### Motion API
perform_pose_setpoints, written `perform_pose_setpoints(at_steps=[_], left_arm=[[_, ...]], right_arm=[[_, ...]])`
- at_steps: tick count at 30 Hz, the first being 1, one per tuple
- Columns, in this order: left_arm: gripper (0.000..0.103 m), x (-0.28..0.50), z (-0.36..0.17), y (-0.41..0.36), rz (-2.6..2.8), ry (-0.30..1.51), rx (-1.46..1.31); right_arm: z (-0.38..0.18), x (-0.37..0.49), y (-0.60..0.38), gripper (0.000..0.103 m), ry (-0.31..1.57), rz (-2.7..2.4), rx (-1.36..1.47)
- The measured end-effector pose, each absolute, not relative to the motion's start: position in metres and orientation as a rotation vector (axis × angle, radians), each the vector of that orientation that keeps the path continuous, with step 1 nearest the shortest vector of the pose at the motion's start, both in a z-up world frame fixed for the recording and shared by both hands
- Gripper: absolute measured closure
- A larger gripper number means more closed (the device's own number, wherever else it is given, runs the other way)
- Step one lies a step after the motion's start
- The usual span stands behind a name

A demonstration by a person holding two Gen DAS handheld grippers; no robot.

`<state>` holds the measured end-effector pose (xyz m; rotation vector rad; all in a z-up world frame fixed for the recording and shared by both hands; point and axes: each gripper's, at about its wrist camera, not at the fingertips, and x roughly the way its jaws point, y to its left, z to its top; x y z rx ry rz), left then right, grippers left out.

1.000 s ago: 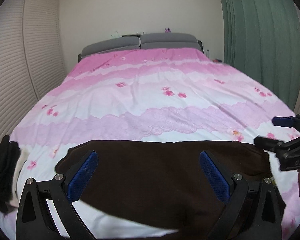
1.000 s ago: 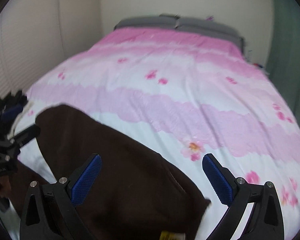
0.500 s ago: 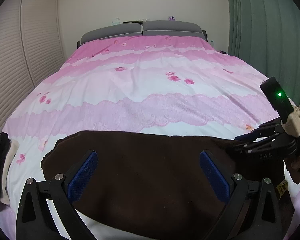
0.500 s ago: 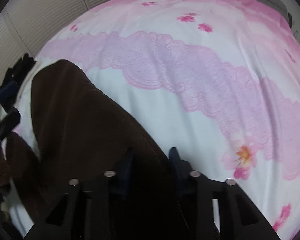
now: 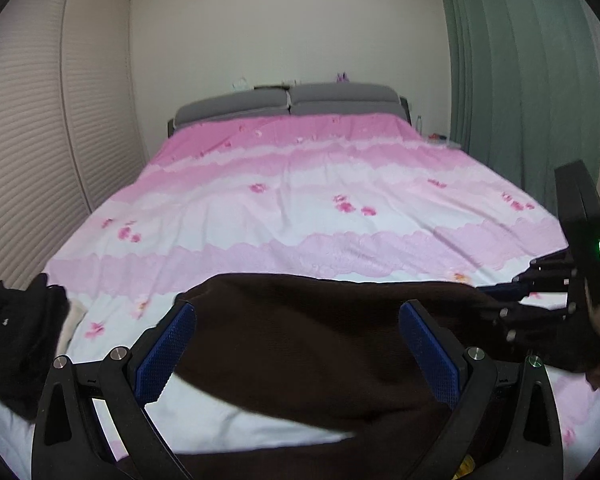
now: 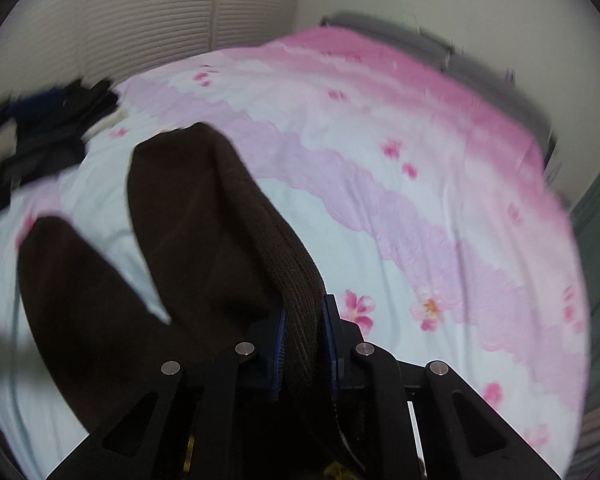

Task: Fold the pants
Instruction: 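Grasp one pant leg cuff with the right tool and lift it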

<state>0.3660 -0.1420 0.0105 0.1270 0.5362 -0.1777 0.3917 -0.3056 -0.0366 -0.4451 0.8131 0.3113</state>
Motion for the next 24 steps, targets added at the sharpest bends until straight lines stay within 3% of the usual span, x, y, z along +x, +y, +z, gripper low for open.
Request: perform_pose_setpoints(at_steps=[4,12,18,24], left_arm=[[0.0,0.315,0.015,-0.13,-0.166,0.505,0.138],[0.0,0.243,-0.023,-0.109,-0.14,0.551,0.103],[0.0,0.215,-0.066,-0.103,-0.121,0.618,0.108],[0.0,0.21,-0.096,-0.102,-0.113,0.65,0.106]], right_arm=[[-0.046,0.331,-0.281,0.086,0.736,0.302,-0.529],[-0.099,0.255,-0.273,0.086,0.788,0.347,-0.4],[-0.155,0.229,-0.276,0.086,0.852,0.331,-0.312],[-0.177,0.226,-0.281,0.085,0.865,0.309,-0.224]])
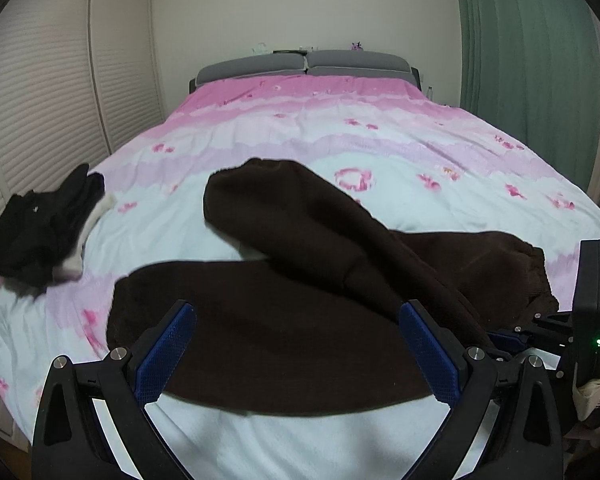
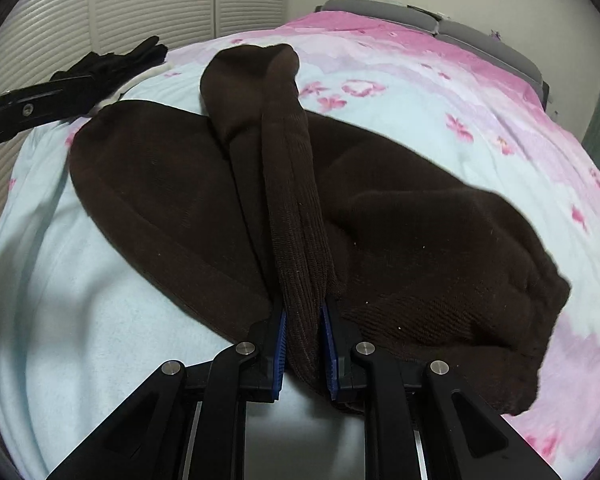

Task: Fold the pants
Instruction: 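Grasp one pant leg cuff with the right tool and lift it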

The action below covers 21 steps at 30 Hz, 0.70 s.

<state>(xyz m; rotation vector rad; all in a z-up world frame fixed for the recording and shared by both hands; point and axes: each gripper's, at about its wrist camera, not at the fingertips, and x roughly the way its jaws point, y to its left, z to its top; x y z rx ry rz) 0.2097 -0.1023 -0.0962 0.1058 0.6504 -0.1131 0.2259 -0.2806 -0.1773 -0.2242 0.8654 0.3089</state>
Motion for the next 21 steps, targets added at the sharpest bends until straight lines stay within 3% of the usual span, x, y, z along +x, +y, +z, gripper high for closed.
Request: perform_pose_setpoints(at_steps=[4,8,12,16,21], left_arm=[[0.0,0.207,-0.102,-0.1,-0.108,0.656,0.101],[0.0,0.202,-0.097,-0.098,-0.11,0.651,0.105],[0.0,0.197,-0.084,-0.086,-0.105,0.639,0.091],[0.0,0.199,-0.068,-0.07,-0.092,0.631,0.062],[0.0,0.21,-0.04,-0.044,-0.054,0.565,0.04]], right_arm=[[-0.184,0.22,-0.268,0.08,0.827,0.276,-0.274],[-0.17,0.21,-0.262,0.063,0.772,0.236,-0.299],[-0.137,0.201,-0.267,0.059,0.707,0.218,-0.226],[-0.091,0.205,-0.265,0.038,0.621,0.23,-0.179],[-0.051,0.256,-0.247,0.036,0.615,0.29,-0.095]])
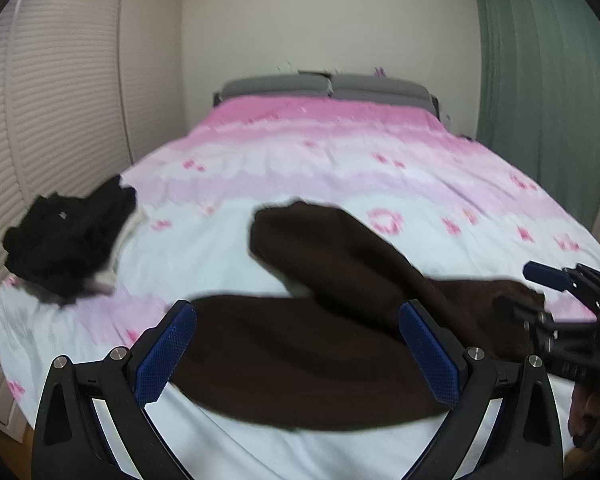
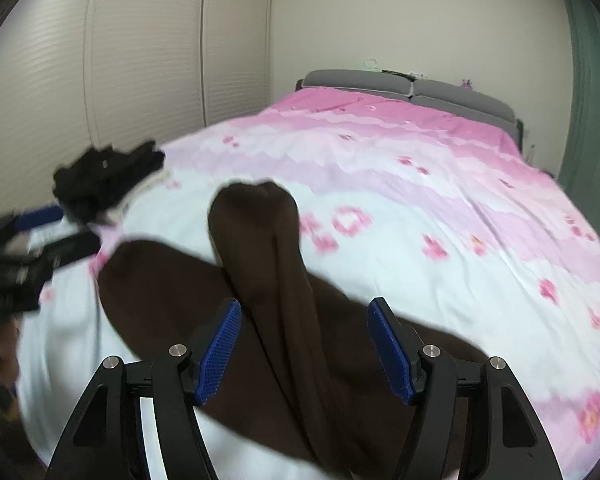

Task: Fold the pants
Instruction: 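Grasp one pant leg cuff with the right tool and lift it, then lay the held leg over the other leg and open the right tool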

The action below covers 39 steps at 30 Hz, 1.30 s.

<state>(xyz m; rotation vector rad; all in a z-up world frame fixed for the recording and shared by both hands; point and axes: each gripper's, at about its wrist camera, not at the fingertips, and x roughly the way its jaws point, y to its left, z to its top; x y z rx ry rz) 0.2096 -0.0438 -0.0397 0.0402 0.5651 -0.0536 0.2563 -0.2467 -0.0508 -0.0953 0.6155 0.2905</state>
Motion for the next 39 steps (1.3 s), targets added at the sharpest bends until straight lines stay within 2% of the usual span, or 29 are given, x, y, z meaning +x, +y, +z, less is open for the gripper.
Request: perform_pose_setpoints(at_steps=[6,13,18,19,20,21,22,29,33,39], left_arm=[[0.0,0.247,-0.013,0.003,0.026,0.505,0.012],[0.0,0.296,-0.019,0.041,0.061,0.522,-0.004],[0.0,0.322,-0.033,0.053,0.066,0.551,-0.014],[0.0,0.324,-0.036,0.054,0.067,0.555,-0.017],[0.0,0.326,-0.038,0.056,0.068,0.562,-0.021],[0.0,0.326,-0.04,0.057,0.069,0.567,-0.022],[0.0,0.326,-0.041,0.058,0.071,0.573,-0.023],[0.0,0.302,-0.029,0.079,0.088,0.562,-0.057],[0.0,0.274,-0.013,0.094,0.11,0.527,-0.052],[0.0,0.228,0.001,0.119,0.158,0.494,-0.036]], right_arm=[[-0.043,0.352,-0.218,0.036,0.681,0.329,0.008],[-0.081,0.463,-0.18,0.036,0.857,0.377,0.036],[-0.115,0.508,-0.175,0.036,0.99,0.395,0.049],[-0.121,0.512,-0.177,0.038,1.015,0.405,0.067],[-0.127,0.515,-0.178,0.055,1.039,0.43,0.098],[-0.131,0.516,-0.179,0.075,1.049,0.441,0.119],[-0.132,0.514,-0.177,0.09,1.051,0.443,0.125],[-0.08,0.448,-0.144,0.091,0.839,0.502,0.023],[-0.052,0.386,-0.101,0.091,0.719,0.528,-0.153],[-0.073,0.31,-0.046,0.091,0.67,0.585,-0.341]])
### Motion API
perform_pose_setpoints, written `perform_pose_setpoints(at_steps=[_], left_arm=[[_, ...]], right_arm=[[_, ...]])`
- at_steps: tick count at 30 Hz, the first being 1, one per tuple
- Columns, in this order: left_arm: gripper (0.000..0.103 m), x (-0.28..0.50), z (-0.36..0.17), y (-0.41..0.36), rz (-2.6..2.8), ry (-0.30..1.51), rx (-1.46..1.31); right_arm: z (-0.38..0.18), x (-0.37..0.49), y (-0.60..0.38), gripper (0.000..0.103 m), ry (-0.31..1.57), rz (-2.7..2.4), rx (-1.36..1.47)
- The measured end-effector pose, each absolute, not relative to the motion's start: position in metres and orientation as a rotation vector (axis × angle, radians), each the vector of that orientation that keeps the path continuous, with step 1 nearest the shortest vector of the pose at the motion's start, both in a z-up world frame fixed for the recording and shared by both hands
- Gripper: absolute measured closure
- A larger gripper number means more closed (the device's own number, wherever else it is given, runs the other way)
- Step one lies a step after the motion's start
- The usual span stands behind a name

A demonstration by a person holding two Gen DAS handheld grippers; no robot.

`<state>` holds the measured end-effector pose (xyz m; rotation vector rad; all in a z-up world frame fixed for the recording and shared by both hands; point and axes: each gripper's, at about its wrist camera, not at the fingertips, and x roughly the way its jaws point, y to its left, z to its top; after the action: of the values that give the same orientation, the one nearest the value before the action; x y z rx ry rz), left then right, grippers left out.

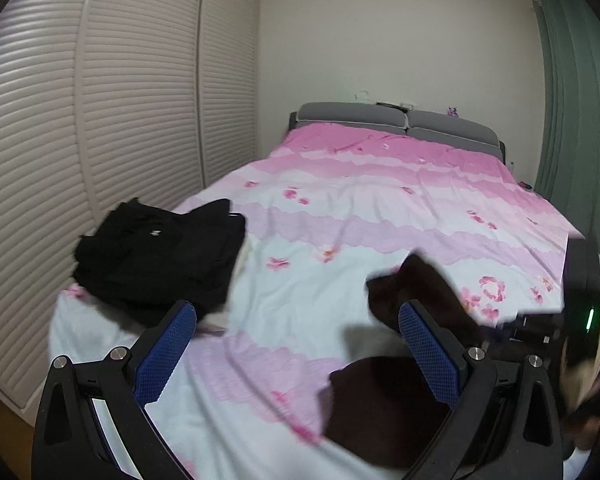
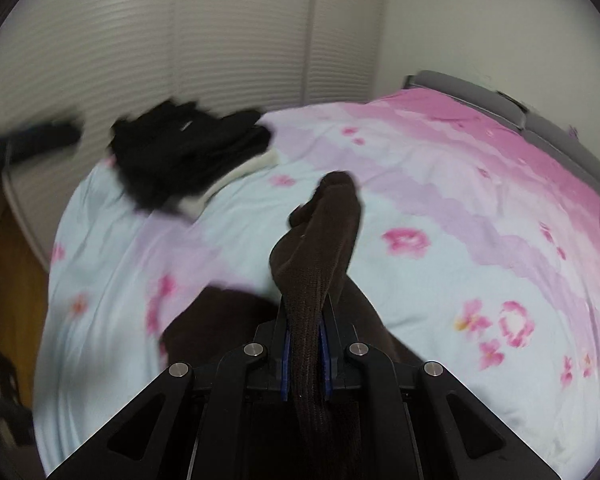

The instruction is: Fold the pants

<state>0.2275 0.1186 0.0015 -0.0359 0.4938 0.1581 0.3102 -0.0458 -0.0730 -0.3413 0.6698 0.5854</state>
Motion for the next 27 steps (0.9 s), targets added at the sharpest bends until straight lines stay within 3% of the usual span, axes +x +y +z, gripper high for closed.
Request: perform_pose_setpoints(at_steps=[6,11,17,27], left_arm=[[0.0,0.2,-0.011,0.137,0.184,0.525,-0.024],[0.0,0.184,-0.027,0.144,0.186,0.561,-0.005],[0.0,0.17,-0.038,0.146,0.177,0.583,-0.008],[0.0,0.161,-0.046,0.122,0.119,0.589,-0.032]], right_arm=[[-0.135,0.261,-0.005,0.09,0.722,0.584,-0.518],[-0.155,0.248,-0.009,0.084,0.774,0.555,-0.463],[-0.155,0.225,-0.016,0.07,0.77,0.561,-0.374],[-0.112,0.19,-0.097,0.067,0.663,0.437,-0.002]])
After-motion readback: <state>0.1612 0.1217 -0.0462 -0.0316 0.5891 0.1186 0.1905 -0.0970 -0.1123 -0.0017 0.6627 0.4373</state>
